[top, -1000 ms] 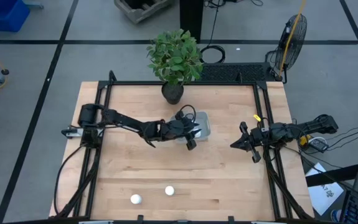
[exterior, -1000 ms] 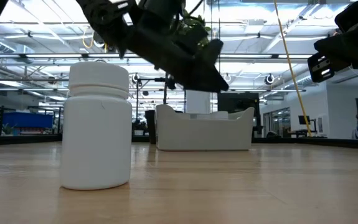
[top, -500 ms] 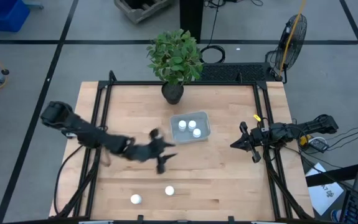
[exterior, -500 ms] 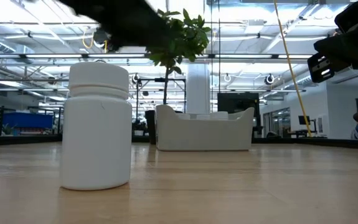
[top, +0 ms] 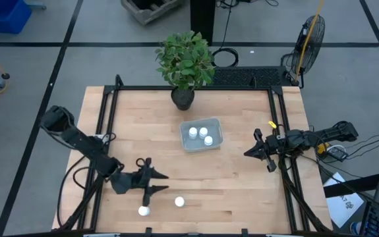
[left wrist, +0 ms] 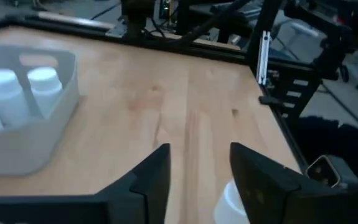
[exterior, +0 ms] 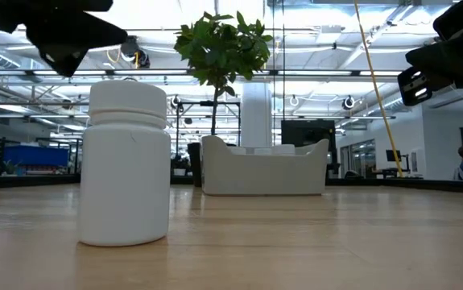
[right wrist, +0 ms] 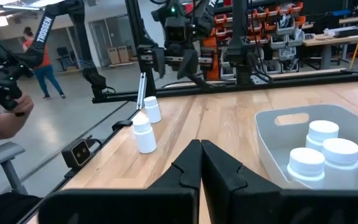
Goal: Pick and place pill bottles into a basket
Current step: Put the white pill bottle into the gray bin
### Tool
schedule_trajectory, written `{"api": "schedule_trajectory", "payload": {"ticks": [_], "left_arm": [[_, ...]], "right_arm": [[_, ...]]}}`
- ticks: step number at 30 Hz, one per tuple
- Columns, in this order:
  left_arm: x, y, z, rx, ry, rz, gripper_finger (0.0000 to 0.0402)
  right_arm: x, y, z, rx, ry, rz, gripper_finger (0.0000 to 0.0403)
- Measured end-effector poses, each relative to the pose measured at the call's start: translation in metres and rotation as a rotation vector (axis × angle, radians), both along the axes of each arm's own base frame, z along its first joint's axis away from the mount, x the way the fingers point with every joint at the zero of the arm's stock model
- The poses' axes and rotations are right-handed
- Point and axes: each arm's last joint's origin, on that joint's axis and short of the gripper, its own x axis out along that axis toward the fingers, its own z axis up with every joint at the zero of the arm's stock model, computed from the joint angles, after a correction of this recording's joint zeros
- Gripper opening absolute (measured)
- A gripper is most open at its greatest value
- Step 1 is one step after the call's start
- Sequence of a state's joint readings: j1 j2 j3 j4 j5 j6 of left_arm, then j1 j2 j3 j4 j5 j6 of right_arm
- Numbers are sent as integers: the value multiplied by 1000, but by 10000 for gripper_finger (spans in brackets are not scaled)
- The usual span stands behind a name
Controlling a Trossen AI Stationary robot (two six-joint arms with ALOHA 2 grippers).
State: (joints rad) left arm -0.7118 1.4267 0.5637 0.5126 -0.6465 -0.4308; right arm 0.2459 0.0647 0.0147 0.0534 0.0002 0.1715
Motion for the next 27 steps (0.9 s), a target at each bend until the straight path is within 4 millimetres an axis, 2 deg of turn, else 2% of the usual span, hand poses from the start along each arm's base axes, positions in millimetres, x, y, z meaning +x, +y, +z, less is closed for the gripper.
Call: {"api": "schedule_trajectory", "payload": {"ticks": [4,10,14,20,27], "left_arm": [[10,-10,-4,-78,1,-1,230],[41,-35,-5,-26,10,-45,330],[52,-47,-5,-31,45,-94,371],[58,-54,-24,-47,160,-34,382],[63,-63,-47,-54,209,-11,351]], "right_arm": [[0,0,-1,-2,6,0,0],[0,0,-2,-6,23,1,0],[1,0,-3,16,37,1,0],[2,1,-5,14,57,3,0],[3,1,-7,32,87,1,0]]}}
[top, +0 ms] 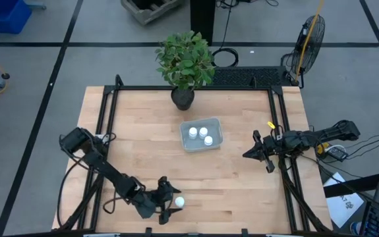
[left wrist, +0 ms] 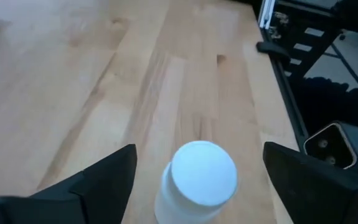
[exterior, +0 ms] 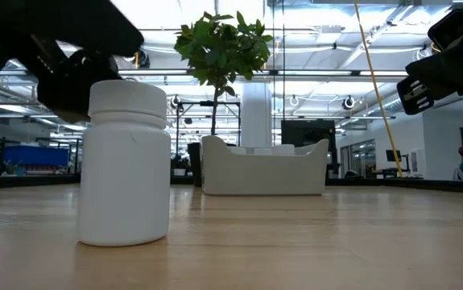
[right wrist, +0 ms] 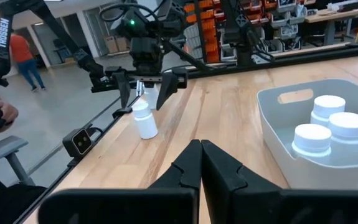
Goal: Pick and place pill bottles into a basket
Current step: Put the white pill bottle into the gray bin
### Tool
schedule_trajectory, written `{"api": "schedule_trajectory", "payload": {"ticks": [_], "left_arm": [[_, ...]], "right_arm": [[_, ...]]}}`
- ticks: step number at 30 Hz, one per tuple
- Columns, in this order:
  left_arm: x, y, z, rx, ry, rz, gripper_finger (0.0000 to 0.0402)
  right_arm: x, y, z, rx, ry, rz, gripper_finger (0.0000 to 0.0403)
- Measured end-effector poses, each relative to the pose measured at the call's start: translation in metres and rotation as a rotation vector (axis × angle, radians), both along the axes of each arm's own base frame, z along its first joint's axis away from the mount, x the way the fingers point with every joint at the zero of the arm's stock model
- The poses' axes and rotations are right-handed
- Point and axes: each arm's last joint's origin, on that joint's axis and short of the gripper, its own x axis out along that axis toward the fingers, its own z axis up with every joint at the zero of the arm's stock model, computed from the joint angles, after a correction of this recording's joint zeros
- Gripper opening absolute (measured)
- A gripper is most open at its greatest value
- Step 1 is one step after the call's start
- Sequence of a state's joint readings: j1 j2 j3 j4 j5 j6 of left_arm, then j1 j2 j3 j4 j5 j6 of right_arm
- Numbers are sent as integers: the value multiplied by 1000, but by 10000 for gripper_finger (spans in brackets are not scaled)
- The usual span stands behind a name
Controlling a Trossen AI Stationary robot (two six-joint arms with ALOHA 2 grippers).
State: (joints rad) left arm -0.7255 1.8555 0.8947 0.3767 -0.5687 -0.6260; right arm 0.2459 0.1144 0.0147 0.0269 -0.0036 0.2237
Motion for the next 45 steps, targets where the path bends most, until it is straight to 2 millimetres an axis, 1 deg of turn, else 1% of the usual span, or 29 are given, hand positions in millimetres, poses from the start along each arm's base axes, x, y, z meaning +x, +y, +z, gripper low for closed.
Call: {"api": "schedule_trajectory", "payload": {"ticks": [5,9,16,20,26,27,32,36,38,43,45], "left_arm": [[5,-5,-5,1,6,8,327],[5,-6,-12,9,24,11,307],[5,-6,-12,-8,27,23,267],[5,-4,-15,-32,58,24,235],[7,-2,-13,-40,50,36,168],[8,-1,-13,-42,51,30,162],[14,4,-12,3,32,20,163],[23,15,-10,45,9,28,182],[28,21,-9,68,2,35,185],[41,40,-8,125,-8,61,162],[46,49,-8,129,-2,63,162]], "right_arm": [[0,0,0,-1,6,0,0],[0,0,-1,-2,6,-1,0],[1,0,-1,-4,11,-2,0],[1,0,-1,-3,12,-2,0],[1,0,-1,-3,12,-2,0],[1,0,-1,-3,12,-2,0],[1,0,-1,-3,12,-3,0],[1,0,-1,-3,12,-3,0],[1,0,-1,-3,12,-3,0],[1,0,-1,-3,12,-3,0],[1,0,-1,-3,12,-3,0]]}}
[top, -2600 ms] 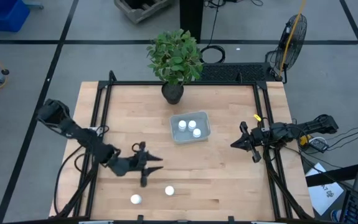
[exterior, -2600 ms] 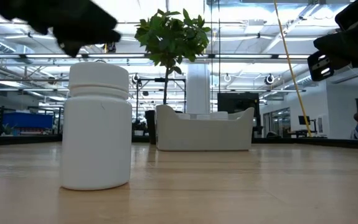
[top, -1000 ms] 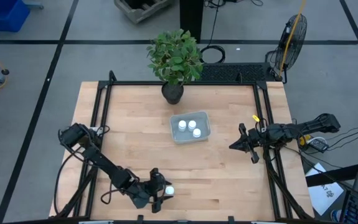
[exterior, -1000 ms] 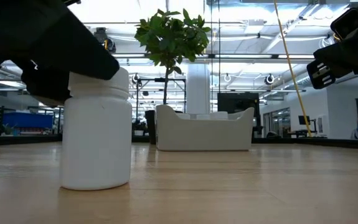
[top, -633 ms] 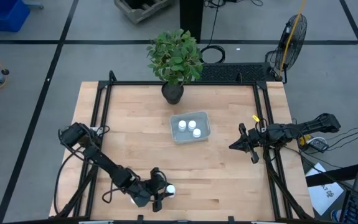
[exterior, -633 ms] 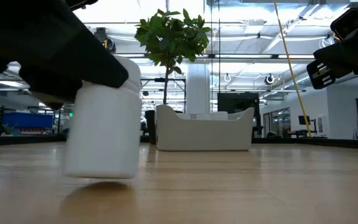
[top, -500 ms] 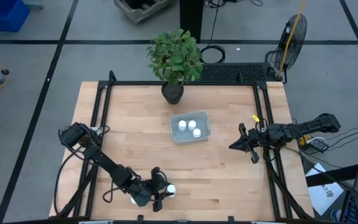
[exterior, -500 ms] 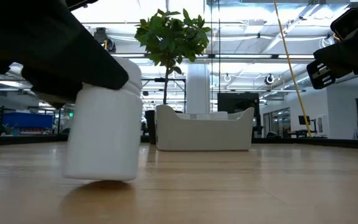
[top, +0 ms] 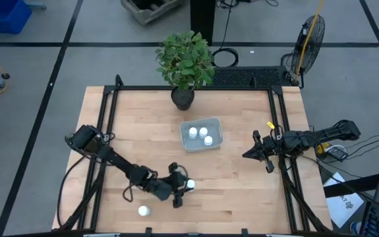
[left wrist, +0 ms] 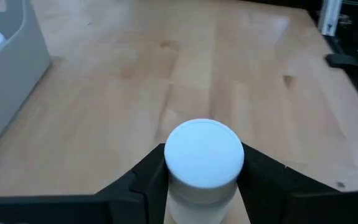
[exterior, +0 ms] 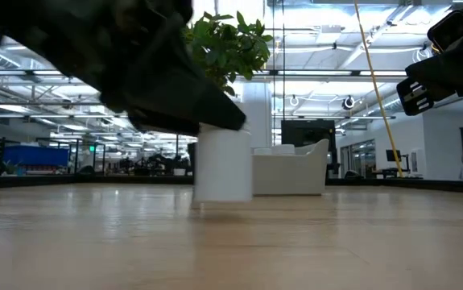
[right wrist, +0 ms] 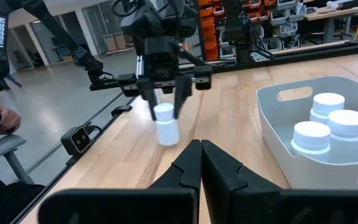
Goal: Pick and place pill bottles into a basket
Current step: Put the white pill bottle into the gray bin
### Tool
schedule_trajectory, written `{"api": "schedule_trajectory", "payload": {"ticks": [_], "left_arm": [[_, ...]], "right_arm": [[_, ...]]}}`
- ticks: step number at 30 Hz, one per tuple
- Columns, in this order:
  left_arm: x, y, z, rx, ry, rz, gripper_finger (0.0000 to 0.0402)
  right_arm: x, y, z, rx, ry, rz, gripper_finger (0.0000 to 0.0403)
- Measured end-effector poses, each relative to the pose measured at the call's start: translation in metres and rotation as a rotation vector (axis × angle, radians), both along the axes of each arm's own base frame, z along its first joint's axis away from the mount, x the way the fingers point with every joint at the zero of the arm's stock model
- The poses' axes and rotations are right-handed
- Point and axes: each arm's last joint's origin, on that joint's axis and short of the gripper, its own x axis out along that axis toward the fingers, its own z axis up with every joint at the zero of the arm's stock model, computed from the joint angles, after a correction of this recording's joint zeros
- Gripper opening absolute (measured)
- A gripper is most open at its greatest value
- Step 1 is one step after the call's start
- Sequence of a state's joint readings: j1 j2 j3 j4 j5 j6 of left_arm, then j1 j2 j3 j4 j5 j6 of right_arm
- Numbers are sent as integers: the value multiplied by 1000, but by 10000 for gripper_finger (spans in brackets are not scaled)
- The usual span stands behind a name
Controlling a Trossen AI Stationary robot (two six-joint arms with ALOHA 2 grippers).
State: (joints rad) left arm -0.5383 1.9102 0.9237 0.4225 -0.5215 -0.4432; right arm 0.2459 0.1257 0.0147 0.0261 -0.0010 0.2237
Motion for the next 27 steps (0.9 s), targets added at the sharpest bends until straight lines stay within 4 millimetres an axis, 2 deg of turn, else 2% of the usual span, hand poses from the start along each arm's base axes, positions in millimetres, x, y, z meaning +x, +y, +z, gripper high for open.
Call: {"api": "schedule_trajectory", "payload": {"ticks": [4,8,14,21,24,27], "left_arm": [[10,16,1,1,-1,-12,163],[19,32,7,13,-22,-45,180],[25,57,31,69,-73,-21,163],[24,88,62,152,-109,18,177],[26,103,69,175,-119,55,183],[28,119,68,187,-109,94,169]], "right_arm": [[0,0,0,0,0,0,0],[0,0,0,-3,-1,0,0],[0,0,0,-3,-1,0,0],[0,0,0,-2,0,0,0],[0,0,0,-3,-1,0,0],[0,0,0,-3,-1,0,0]]}}
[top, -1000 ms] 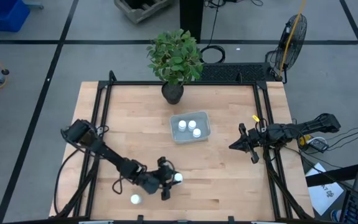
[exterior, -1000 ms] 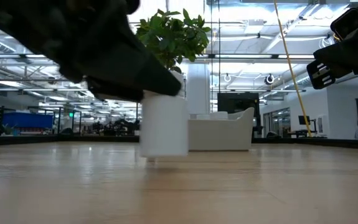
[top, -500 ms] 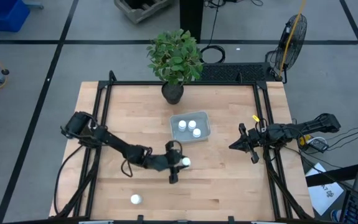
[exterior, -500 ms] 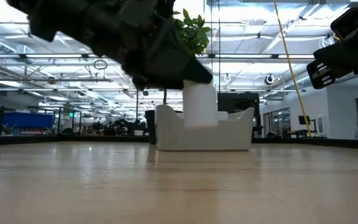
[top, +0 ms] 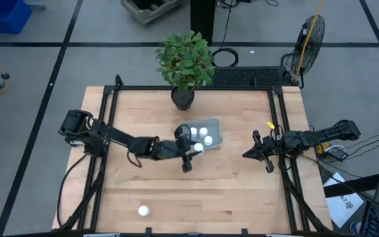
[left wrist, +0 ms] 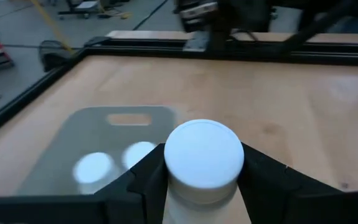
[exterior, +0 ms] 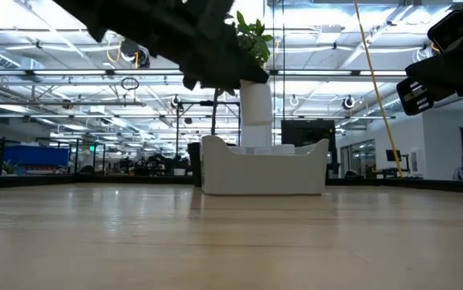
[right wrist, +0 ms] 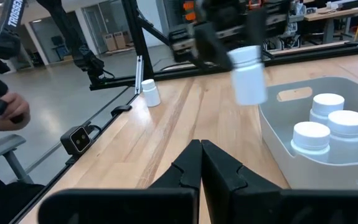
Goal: Pick and place pill bottles into a basket
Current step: Put the white pill bottle into the gray bin
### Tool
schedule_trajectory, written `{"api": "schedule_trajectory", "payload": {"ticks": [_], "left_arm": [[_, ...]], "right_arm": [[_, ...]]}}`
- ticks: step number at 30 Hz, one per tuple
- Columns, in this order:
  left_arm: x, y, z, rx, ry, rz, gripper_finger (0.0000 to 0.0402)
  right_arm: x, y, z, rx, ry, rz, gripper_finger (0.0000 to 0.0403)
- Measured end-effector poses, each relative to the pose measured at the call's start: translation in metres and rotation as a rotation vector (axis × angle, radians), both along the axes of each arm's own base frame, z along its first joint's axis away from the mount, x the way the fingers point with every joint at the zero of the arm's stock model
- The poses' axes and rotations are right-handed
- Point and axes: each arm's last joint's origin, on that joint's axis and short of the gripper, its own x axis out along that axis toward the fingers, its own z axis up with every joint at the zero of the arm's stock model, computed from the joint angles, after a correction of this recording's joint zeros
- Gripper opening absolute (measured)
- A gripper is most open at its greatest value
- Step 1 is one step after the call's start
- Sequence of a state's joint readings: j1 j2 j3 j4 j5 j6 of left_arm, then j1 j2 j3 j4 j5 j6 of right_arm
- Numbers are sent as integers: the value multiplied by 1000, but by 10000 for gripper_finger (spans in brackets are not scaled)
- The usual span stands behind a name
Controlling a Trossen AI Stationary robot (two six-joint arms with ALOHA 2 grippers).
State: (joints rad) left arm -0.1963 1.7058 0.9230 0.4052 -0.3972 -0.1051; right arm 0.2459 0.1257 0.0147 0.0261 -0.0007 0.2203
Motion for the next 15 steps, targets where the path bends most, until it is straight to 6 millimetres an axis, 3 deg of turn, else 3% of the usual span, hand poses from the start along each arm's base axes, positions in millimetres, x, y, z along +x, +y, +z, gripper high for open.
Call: {"api": "schedule_trajectory", "payload": {"ticks": [7,12,15], "left_arm": [[4,34,-5,-3,33,83,163],[7,44,-14,-24,64,79,185],[10,45,-21,-25,65,84,176]], "right_arm": [[0,0,0,0,0,0,0],[0,0,0,0,0,0,0],[0,0,0,0,0,0,0]]}}
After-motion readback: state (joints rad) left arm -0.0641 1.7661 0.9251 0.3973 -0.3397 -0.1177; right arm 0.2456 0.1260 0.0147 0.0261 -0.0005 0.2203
